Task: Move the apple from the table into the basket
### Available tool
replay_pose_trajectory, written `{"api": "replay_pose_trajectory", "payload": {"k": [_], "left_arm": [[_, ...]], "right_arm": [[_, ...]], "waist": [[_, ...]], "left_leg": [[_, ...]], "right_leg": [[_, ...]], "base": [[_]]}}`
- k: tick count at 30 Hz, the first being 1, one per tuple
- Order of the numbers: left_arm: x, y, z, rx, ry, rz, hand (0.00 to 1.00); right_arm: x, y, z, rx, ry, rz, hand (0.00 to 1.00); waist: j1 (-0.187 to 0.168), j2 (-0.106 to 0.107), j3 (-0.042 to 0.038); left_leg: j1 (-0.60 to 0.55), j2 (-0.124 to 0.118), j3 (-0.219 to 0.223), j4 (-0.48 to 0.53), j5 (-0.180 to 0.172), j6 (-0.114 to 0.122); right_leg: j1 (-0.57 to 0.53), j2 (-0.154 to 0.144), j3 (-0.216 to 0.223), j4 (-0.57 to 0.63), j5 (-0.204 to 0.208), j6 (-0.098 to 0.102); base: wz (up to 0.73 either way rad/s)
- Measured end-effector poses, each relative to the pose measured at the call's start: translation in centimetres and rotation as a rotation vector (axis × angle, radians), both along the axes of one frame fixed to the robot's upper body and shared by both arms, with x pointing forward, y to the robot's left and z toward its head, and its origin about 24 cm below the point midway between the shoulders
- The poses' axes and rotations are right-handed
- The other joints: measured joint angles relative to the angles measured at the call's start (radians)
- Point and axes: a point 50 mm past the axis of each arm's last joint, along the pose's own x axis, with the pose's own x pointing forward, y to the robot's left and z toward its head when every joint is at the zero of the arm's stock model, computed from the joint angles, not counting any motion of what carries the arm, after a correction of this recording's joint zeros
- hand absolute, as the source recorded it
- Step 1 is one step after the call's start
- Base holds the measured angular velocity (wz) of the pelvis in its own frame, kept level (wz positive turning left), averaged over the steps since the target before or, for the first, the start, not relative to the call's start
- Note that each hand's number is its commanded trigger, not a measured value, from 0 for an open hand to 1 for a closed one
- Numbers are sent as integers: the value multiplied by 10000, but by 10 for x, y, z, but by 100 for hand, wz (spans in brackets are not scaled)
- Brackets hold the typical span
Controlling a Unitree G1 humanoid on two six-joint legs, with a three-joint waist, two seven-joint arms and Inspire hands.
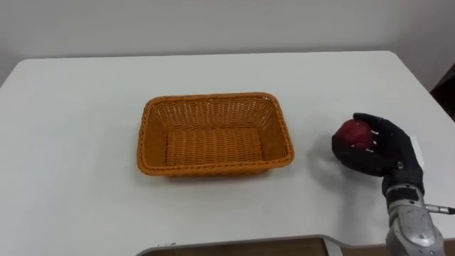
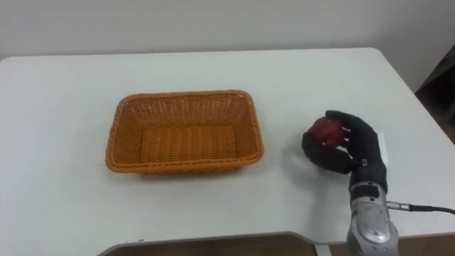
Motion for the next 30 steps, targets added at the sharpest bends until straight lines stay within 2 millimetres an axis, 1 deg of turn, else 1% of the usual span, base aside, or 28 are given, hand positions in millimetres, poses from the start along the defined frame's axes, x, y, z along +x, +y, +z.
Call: {"api": "replay_pose_trajectory", "payload": {"k": [3, 10, 12, 16, 17, 18, 19, 23, 24, 26, 28, 29, 30], "left_arm": [[-1, 0, 0, -1, 61, 10, 0], [2, 0, 0, 5, -70, -68, 0], [4, -1, 0, 27, -62, -326, 0], [8, -3, -1, 2, -99, -624, 0], [9, -3, -1, 1, -106, -660, 0], [11, -3, -1, 16, -154, -676, 0], [11, -2, 0, 34, -150, -689, 0], [10, -5, -2, -112, -1, -934, 0], [11, -5, -2, -137, 8, -965, 0], [11, -6, -2, -176, 84, -972, 0], [12, -7, -3, -256, 144, -998, 0], [12, -8, -4, -323, 161, -1008, 0], [12, -10, -4, -421, 172, -1014, 0]], "right_arm": [[4, 4, 16, -137, -688, 149, 100], [9, 13, 35, -974, -1412, 711, 100], [13, 19, 41, -1176, -1584, 1188, 100], [17, 28, 43, -1287, -1620, 1779, 100], [18, 30, 44, -1367, -1636, 1945, 100], [20, 33, 45, -1545, -1679, 2065, 100], [21, 34, 46, -1655, -1704, 2174, 100], [22, 44, 47, -1611, -1762, 2768, 100], [23, 47, 48, -1595, -1771, 2991, 100], [23, 50, 47, -1589, -1725, 3293, 100], [22, 55, 46, -1672, -1638, 3667, 100], [22, 58, 45, -1686, -1584, 3927, 100], [22, 61, 45, -1665, -1554, 4167, 100]], "waist": [[5, -1, 2], [157, 13, -5], [188, 21, -4], [230, -27, 17], [241, -58, 37], [242, -102, 83], [245, -147, 109], [299, -143, 110], [315, -105, 122], [418, -57, 105], [515, 13, 63], [556, 58, 18], [601, 124, -1]], "left_leg": [[-2, -2, 5, 1, 0, 0], [-134, 1, -28, 14, 3, 4], [-131, 5, -29, 14, 3, 3], [-123, 9, -31, 15, 4, 4], [-125, 3, -31, 16, 7, 10], [-139, 2, -32, 34, 8, 11], [-160, 2, -31, 56, 8, 11], [-174, 0, -8, 67, 7, 11], [-188, -3, -29, 71, 8, 11], [-206, -7, -29, 76, 7, 11], [-204, -7, -16, 75, 7, 11], [-200, -6, -18, 73, 7, 11], [-195, -3, -17, 69, 7, 11]], "right_leg": [[1, -1, -3, 3, 0, 0], [-148, 0, -6, 79, 1, -2], [-139, 5, -20, 170, 1, -2], [-127, -9, -11, 170, 1, -2], [-143, -15, -41, 170, 1, -2], [-148, -22, -60, 167, 1, -2], [-166, -24, -67, 163, 1, -2], [-199, -24, -74, 135, 1, -2], [-213, -24, -75, 129, 1, -2], [-230, -24, -76, 117, 1, -2], [-231, -21, -67, 115, 2, -3], [-231, -23, -80, 134, 2, -4], [-231, -27, -102, 154, 3, -4]], "base": [[0], [0], [0], [0], [0], [0], [0], [0], [0], [0], [0], [0], [0]]}}
